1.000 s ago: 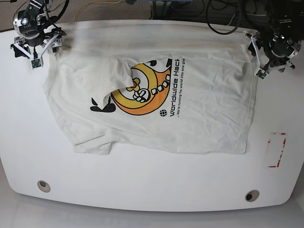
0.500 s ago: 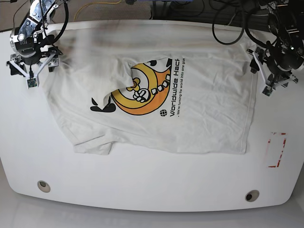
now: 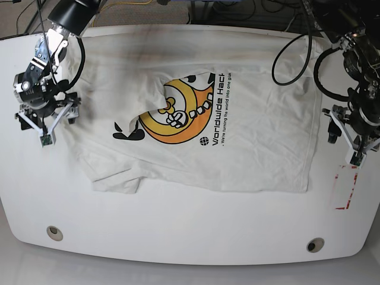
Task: Layout the t-shirt on the table in an organized manner, then fold the t-shirt properly
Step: 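Release the shoulder edge and move both grippers toward the hem, then grasp the hem corners of the t-shirt with both grippers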
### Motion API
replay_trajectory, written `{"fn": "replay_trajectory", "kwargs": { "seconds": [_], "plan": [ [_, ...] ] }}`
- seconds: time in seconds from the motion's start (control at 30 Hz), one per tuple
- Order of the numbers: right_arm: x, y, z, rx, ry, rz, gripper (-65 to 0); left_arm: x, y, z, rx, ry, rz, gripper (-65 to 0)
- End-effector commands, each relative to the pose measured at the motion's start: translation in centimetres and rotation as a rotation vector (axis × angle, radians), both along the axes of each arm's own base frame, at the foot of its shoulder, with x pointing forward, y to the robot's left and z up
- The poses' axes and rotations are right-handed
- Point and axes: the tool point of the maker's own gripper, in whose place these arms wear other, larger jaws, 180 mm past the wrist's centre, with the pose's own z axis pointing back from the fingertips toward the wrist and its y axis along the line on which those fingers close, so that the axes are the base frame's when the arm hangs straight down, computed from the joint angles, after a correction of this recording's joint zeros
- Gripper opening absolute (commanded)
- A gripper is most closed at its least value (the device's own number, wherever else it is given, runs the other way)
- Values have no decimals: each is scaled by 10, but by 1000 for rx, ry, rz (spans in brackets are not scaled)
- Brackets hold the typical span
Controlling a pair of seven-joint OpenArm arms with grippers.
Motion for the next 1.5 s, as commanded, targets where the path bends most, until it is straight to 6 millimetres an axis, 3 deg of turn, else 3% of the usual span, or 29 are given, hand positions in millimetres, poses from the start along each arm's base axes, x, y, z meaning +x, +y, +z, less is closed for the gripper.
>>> {"fn": "replay_trajectory", "kwargs": {
  "seconds": [0.0, 0.23, 0.4, 0.53, 0.9, 1.2, 1.47],
  "plan": [
    [28, -7, 18, 14, -64, -1, -105, 21, 5, 23, -6, -75, 2, -290],
    [76, -13, 27, 106, -107, -19, -105, 61, 7, 33, -120, -147, 3, -290],
    [107, -17, 27, 187, -141, -19, -105, 81, 7, 26, -219, -182, 12, -290],
    [135, -8, 24, 251, -161, 20, -105, 96, 11, 18, -313, -204, 71, -290],
    [188, 31, 14, 451, -254, 72, -105, 109, 11, -20, -270, -126, 52, -290],
    [189, 32, -1, 516, -247, 44, -105, 102, 16, -32, -234, -87, 69, -290],
    [155, 11, -35, 489, -187, 4, -105, 97, 19, -38, -231, -76, 74, -290]
  ]
}}
